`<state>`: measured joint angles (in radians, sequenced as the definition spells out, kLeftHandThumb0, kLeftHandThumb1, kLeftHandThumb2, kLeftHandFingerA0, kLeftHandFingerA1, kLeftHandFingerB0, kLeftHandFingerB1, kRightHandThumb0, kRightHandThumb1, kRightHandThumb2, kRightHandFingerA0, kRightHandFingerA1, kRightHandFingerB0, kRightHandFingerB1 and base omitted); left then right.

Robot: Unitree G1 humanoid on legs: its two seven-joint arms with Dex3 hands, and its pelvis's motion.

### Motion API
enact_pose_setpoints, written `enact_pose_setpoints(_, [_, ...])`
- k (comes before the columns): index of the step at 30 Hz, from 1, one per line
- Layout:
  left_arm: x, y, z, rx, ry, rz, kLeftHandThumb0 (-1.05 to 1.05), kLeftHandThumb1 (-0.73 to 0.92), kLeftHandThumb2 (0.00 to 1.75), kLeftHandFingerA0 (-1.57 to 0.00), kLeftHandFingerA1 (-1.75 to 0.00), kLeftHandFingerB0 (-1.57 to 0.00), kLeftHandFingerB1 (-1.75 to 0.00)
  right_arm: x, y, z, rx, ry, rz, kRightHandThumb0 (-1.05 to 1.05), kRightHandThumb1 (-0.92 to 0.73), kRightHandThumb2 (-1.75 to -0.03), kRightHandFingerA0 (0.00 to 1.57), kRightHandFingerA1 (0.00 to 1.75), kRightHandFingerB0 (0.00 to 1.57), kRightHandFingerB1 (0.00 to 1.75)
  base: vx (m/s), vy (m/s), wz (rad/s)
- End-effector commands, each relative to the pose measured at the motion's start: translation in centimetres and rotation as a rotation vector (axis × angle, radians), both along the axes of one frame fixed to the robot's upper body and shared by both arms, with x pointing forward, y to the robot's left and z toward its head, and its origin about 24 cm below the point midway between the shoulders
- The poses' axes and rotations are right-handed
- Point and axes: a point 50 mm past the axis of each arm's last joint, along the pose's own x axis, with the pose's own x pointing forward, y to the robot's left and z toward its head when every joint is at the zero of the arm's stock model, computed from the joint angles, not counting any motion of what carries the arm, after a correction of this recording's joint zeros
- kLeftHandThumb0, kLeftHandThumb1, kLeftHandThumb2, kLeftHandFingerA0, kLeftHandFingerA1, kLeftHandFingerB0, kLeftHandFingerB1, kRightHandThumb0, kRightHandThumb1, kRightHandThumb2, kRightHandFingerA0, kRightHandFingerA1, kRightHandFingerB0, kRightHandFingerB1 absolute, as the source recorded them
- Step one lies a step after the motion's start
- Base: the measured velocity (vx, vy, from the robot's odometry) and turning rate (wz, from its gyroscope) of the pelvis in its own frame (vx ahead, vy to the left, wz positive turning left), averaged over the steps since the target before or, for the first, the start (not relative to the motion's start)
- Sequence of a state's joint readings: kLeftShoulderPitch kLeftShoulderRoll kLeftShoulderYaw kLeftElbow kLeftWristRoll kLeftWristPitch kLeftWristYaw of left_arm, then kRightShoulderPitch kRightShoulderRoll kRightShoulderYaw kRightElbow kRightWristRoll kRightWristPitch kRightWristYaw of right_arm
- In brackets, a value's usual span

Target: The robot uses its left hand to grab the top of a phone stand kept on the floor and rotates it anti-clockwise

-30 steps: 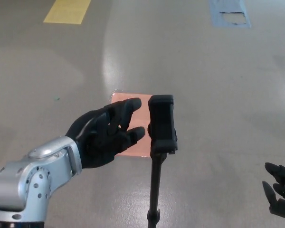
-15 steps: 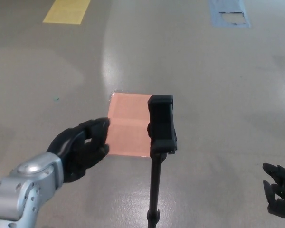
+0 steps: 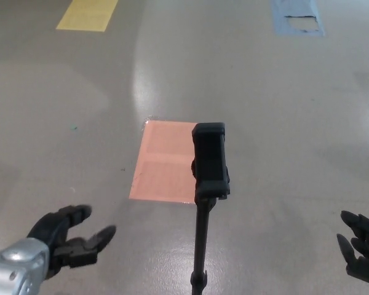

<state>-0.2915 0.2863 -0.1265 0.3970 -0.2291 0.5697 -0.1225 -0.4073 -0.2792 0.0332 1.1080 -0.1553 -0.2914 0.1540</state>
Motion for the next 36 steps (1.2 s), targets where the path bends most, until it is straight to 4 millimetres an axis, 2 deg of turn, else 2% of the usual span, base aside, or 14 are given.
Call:
enact_pose_setpoints(1, [-3.5, 7.5, -2.9, 0.542, -0.178, -0.082, -0.2, 0.53, 0.57, -0.21, -0.32, -0.04, -0.22, -1.0, -1.0, -0.6, -0.02, 0.036, -0.025, -0.71, -0.92, -0.84, 0.0, 0.14, 0.0, 0.07, 0.0, 0.0, 0.0])
enact_pose_setpoints(4, [-3.9, 8.2, -3.2, 0.551, -0.17, -0.036, -0.25, 0.52, 0.62, -0.27, -0.38, -0.08, -0.18, -0.8, -0.9, -0.6, -0.025, 0.034, -0.022, -0.7, -0.92, -0.85, 0.0, 0.13, 0.0, 0.06, 0.0, 0.0, 0.0])
enact_pose_setpoints(6, [-4.2, 8.6, -3.4, 0.567, -0.153, -0.013, -0.24, 0.58, 0.61, -0.45, -0.68, -0.07, -0.22, -0.8, -0.9, -0.5, -0.024, 0.032, -0.024, -0.7, -0.92, -0.84, 0.0, 0.14, 0.0, 0.06, 0.0, 0.0, 0.0])
enact_pose_setpoints(7, [-4.4, 9.0, -3.6, 0.565, -0.138, 0.0, -0.21, 0.62, 0.62, -0.51, -1.22, -0.08, -0.21, -0.8, -1.0, -0.5, -0.016, 0.029, -0.03, -0.7, -0.92, -0.84, 0.0, 0.13, 0.0, 0.05, 0.0, 0.0, 0.0])
enact_pose_setpoints(10, [-5.1, 10.0, -3.9, 0.558, -0.098, 0.027, -0.15, 0.66, 0.61, -0.51, -1.49, -0.13, -0.15, -0.7, -0.9, -0.5, -0.003, 0.028, -0.038, -0.71, -0.92, -0.83, 0.0, 0.15, 0.0, 0.06, 0.0, 0.0, 0.0])
enact_pose_setpoints(13, [-5.7, 10.8, -4.2, 0.582, -0.045, 0.022, -0.17, 0.68, 0.61, -0.48, -1.37, -0.07, -0.25, -0.8, -0.8, -0.6, 0.005, 0.031, -0.041, -0.7, -0.92, -0.83, 0.0, 0.14, 0.0, 0.05, 0.0, 0.0, 0.0])
enact_pose_setpoints(14, [-6.0, 11.0, -4.4, 0.589, -0.017, 0.011, -0.17, 0.68, 0.61, -0.48, -0.77, -0.09, -0.26, -0.8, -0.7, -0.7, 0.001, 0.033, -0.04, -0.69, -0.92, -0.85, 0.0, 0.14, 0.0, 0.06, 0.0, 0.0, 0.0])
enact_pose_setpoints(17, [-6.8, 11.5, -5.0, 0.617, 0.063, -0.022, -0.17, 0.67, 0.61, -0.46, -0.71, -0.1, -0.25, -1.0, -0.8, -0.8, -0.015, 0.042, -0.037, -0.77, -0.8, -1.02, 0.0, 0.19, 0.0, 0.11, 0.0, 0.0, 0.0])
enact_pose_setpoints(19, [-7.5, 12.0, -5.5, 0.647, 0.123, -0.052, -0.17, 0.62, 0.6, -0.55, -1.05, -0.1, -0.24, -1.1, -0.8, -1.0, -0.028, 0.05, -0.032, -0.68, -0.92, -0.86, 0.0, 0.18, 0.0, 0.07, 0.0, 0.0, 0.0])
enact_pose_setpoints(22, [-8.1, 12.3, -5.8, 0.647, 0.152, -0.063, -0.17, 0.61, 0.6, -0.56, -1.01, -0.1, -0.25, -1.4, -0.8, -1.2, -0.049, 0.058, -0.019, -0.75, -0.86, -1.19, 0.0, 0.27, 0.0, 0.2, 0.0, 0.0, 0.0])
enact_pose_setpoints(28, [-8.0, 12.5, -5.7, 0.598, 0.159, -0.064, -0.19, 0.63, 0.6, -0.4, -0.92, -0.1, -0.23, -1.7, -0.6, -1.6, -0.016, 0.072, -0.039, -0.77, -0.84, -1.18, 0.0, 0.25, 0.0, 0.19, 0.0, 0.0, 0.0])
enact_pose_setpoints(29, [-8.0, 12.4, -5.7, 0.589, 0.161, -0.071, -0.19, 0.63, 0.61, -0.43, -1.13, -0.1, -0.21, -1.8, -0.7, -1.7, -0.012, 0.078, -0.045, -0.77, -0.84, -1.17, 0.0, 0.25, 0.0, 0.19, 0.0, 0.0, 0.0])
enact_pose_setpoints(35, [-8.0, 12.4, -5.7, 0.542, 0.153, -0.056, -0.27, 0.63, 0.63, -0.43, -0.6, -0.1, -0.22, -2.2, -1.0, -2.0, -0.014, 0.101, -0.045, -0.78, -0.84, -1.16, 0.0, 0.23, 0.0, 0.18, 0.0, 0.0, 0.0])
enact_pose_setpoints(36, [-8.0, 12.4, -5.7, 0.536, 0.153, -0.049, -0.3, 0.65, 0.6, -0.45, -0.46, -0.1, -0.25, -2.1, -1.0, -2.0, -0.017, 0.108, -0.043, -0.67, -0.92, -0.84, 0.0, 0.15, 0.0, 0.04, 0.0, 0.0, 0.0])
